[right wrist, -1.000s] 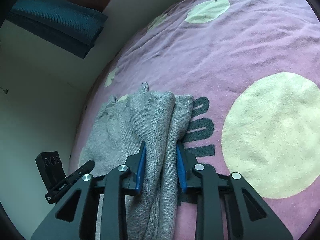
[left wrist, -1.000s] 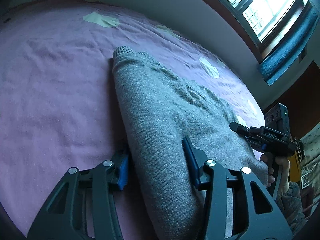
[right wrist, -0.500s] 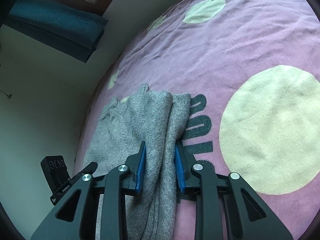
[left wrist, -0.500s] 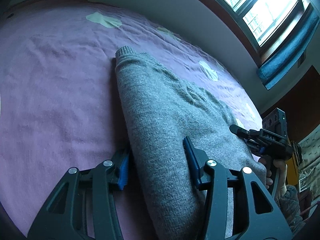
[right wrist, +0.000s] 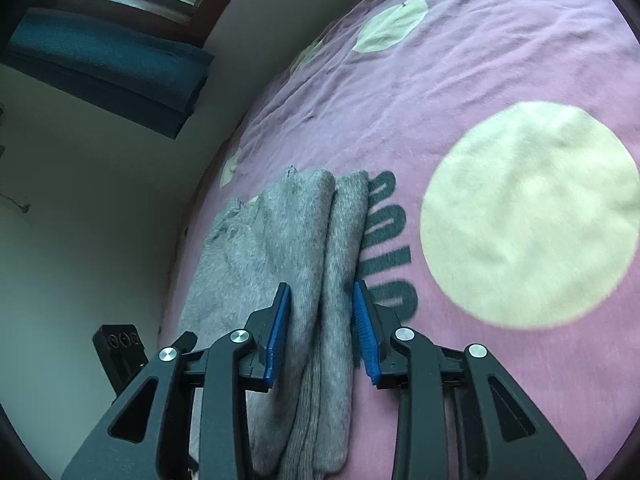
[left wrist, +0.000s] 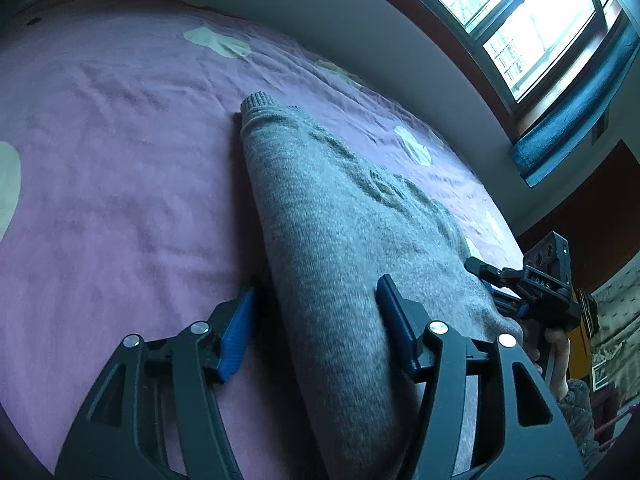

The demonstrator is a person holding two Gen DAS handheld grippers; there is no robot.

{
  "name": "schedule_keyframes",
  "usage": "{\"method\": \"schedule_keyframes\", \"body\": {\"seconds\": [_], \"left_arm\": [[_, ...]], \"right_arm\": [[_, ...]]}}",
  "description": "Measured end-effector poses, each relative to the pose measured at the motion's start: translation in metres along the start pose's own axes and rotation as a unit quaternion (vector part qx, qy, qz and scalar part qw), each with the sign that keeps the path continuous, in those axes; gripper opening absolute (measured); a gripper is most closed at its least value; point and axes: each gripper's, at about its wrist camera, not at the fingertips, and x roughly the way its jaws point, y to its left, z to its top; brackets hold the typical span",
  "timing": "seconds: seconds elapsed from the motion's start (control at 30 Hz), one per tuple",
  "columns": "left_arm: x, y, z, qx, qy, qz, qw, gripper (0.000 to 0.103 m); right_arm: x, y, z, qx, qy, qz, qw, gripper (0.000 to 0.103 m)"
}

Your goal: Fold small clothes

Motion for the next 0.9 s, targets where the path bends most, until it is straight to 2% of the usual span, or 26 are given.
{"method": "schedule_keyframes", "body": {"seconds": [0.2,0.4,0.63,0.77,0.9], "left_arm": [[-0.014,0.001,-0.011,-0.009,-0.007,0.005,0.9999,0.066],[-0.031,-0.002,-0.026,-0.01,-0.012,0.022,0.9996,0.072],[-0.055,-0.008,-0.051,0.002,-0.02,0.054,0.9984,0.079],[-0.066,-0.018,-0.07,0.015,-0.022,0.08,0.9964,0.079],[-0.078,-0.026,-0.084,0.022,-0.03,0.101,0.9942,0.085]], "right_arm": [[-0.024,0.0,-0.022,-0.009,-0.011,-0.008,1.0,0.041],[-0.047,-0.002,-0.042,-0.011,-0.017,-0.012,1.0,0.052],[-0.067,0.001,-0.064,-0.023,-0.033,-0.02,0.999,0.064],[-0.073,0.008,-0.078,-0.043,-0.042,-0.046,0.997,0.071],[-0.077,0.017,-0.093,-0.062,-0.047,-0.071,0.994,0.076]]}}
